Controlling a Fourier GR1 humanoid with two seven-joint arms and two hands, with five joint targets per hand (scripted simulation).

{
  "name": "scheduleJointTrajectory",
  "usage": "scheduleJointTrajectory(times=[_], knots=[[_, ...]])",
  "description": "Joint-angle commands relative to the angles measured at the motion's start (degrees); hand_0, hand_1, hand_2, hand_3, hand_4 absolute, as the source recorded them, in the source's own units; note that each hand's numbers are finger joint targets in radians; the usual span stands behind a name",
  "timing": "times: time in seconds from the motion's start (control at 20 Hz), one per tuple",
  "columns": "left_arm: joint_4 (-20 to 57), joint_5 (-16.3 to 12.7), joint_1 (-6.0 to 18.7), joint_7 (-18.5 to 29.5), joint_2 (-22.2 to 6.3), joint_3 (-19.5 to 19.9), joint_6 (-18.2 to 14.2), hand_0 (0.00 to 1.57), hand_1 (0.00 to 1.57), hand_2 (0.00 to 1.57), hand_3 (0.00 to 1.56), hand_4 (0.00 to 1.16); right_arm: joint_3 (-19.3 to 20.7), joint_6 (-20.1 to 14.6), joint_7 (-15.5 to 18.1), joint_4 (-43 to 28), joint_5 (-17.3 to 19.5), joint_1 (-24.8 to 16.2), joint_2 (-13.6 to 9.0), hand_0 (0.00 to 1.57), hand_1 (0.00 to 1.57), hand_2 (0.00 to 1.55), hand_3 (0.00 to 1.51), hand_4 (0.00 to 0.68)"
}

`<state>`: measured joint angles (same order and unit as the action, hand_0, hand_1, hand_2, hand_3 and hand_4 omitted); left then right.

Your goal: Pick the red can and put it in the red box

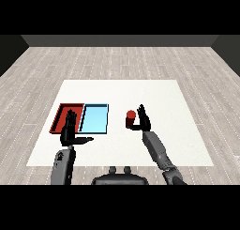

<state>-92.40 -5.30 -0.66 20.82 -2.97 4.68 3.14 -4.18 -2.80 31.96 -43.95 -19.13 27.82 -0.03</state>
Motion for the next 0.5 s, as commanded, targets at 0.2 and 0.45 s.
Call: scheduleJointTrajectory(times=[0.2, 0.45], knots=[[-2.0, 0.5, -1.9, -0.5, 0.1, -0.2, -0.5, 0.0, 0.0, 0.0, 0.0, 0.0, 3.6, 3.8, 3.9, 9.2, 0.0, 4.2, -0.5, 0.0, 0.0, 0.0, 0.0, 0.0], [0.4, 2.1, -2.8, 3.2, 1.3, -1.6, -0.9, 0.0, 0.0, 0.0, 0.0, 0.0, 4.6, 5.7, 6.2, 15.6, -1.0, 8.7, -0.4, 0.0, 0.0, 0.0, 0.0, 0.0]])
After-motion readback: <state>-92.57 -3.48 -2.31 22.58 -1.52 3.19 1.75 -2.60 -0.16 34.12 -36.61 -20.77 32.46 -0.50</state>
